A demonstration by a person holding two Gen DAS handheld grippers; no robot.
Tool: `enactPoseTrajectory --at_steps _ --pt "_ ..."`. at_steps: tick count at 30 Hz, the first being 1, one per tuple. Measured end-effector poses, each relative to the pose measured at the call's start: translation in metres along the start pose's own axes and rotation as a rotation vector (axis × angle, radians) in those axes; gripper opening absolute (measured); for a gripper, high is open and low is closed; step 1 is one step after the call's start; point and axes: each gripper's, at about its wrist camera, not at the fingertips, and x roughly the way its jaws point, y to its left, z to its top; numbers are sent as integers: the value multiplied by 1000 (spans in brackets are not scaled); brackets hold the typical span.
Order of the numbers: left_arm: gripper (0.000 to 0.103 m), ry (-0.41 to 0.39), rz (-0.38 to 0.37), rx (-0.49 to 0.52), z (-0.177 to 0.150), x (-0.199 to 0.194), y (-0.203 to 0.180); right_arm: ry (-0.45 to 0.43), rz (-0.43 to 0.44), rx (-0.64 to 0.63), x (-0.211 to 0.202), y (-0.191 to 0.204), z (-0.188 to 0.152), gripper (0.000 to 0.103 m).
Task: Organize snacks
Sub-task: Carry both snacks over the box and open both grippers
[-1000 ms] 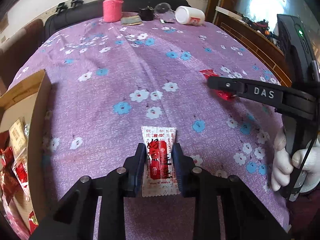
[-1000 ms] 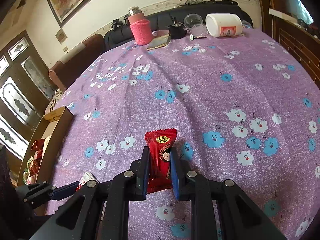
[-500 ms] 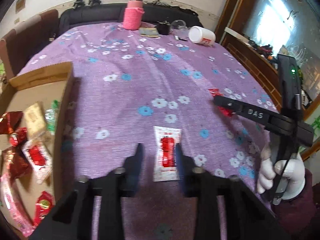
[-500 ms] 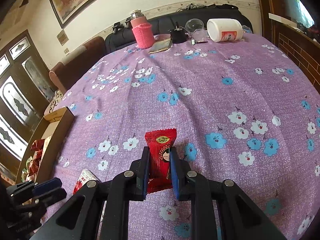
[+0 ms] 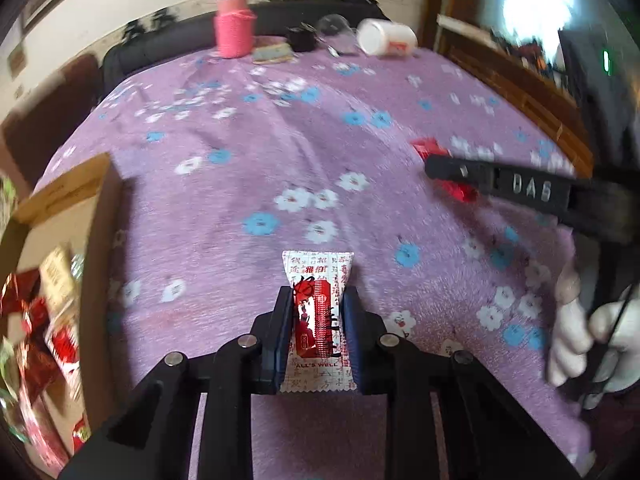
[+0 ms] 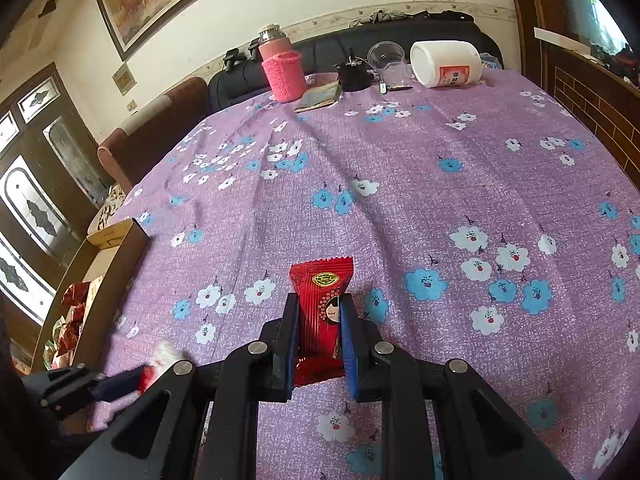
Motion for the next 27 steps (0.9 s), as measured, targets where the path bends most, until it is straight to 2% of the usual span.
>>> enactPoseTrajectory --at_steps 6,13,17,20,27 --pt "24 -98 -69 -166 -6 -43 45 -21 37 14 -5 1 -1 19" --pt "24 -198 -128 -275 -18 -92 86 -52 50 13 -11 3 -1 19" --pt "24 -254 -64 -308 -29 -122 118 -67 28 -2 -18 13 -2 19" --pt "24 -275 -15 -349 -41 -136 148 -73 76 -3 -30 31 -1 20" --pt "24 -282 25 -451 -68 -141 203 -26 177 -123 -24 115 5 20"
